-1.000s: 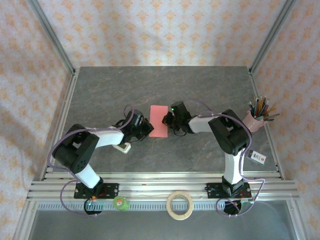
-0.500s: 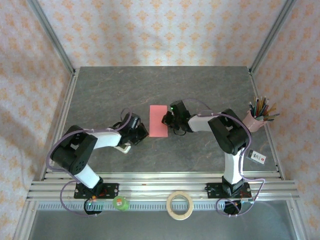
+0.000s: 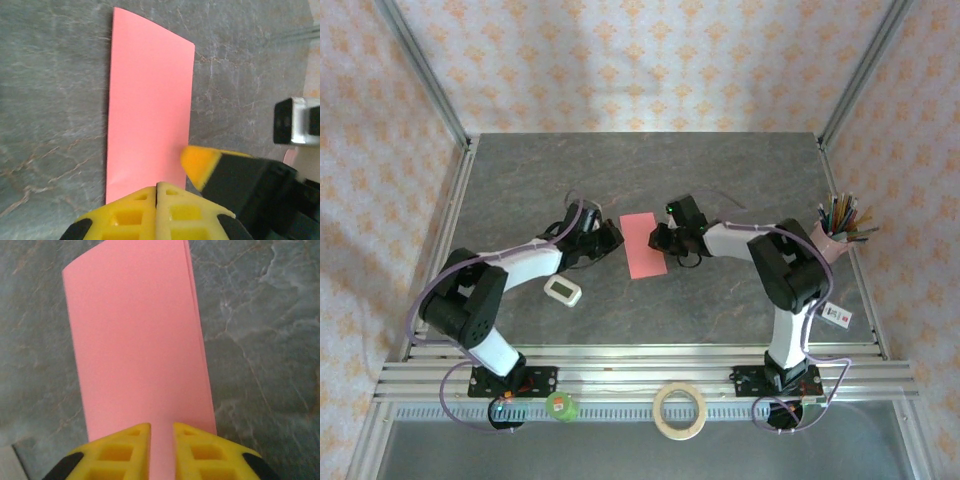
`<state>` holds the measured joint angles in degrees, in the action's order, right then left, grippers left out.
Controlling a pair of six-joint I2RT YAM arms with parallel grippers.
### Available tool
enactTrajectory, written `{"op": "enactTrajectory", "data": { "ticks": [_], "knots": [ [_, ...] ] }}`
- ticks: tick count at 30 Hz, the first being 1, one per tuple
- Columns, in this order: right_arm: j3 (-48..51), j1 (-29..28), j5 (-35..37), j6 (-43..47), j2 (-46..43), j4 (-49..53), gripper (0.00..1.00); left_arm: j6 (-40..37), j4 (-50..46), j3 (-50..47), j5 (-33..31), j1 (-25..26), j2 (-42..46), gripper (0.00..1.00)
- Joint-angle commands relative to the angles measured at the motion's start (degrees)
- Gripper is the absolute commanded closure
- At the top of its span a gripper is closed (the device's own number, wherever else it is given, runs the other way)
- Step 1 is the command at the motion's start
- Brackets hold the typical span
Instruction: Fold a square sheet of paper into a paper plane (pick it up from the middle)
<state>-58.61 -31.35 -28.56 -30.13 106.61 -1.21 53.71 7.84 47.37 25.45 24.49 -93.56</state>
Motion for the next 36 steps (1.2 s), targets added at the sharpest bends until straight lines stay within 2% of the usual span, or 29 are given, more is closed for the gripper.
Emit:
{"op": "enactTrajectory", "data": {
  "ticks": [1,4,9,15,19,29,36],
  "knots": [
    [2.33,0.78,-0.54,-2.49,-4.86,1.39,0.77,-2.16,2.17,3.16,2.41,0.03,-3.36,0.92],
    [5.44,1.92,0.51,-3.91,-6.88,1.64,0.74,-3.51,1.47,5.68,2.5,-0.13,-5.88,0.9],
    [9.53,2.89,-3.19,-3.66,-9.02,2.98,0.71,-4.5,-0.06,9.27,2.32,-0.54,-10.05,0.9],
    [11.76,2.88,-8.53,-3.51,-9.78,5.11,0.71,-4.46,-0.53,12.16,1.8,-1.4,-14.69,0.9],
    [12.98,2.85,-7.59,-3.58,-10.52,5.85,0.71,-4.29,-0.82,13.26,1.88,-1.49,-17.73,0.9],
    [13.26,2.86,-9.04,-4.17,-11.25,7.23,0.76,-4.14,-3.19,13.19,0.23,-1.52,-19.64,0.9],
    [13.41,2.85,-11.76,-5.85,-10.59,4.64,0.77,-4.24,-3.27,12.92,-0.23,-1.5,-19.45,0.9]
  ]
}}
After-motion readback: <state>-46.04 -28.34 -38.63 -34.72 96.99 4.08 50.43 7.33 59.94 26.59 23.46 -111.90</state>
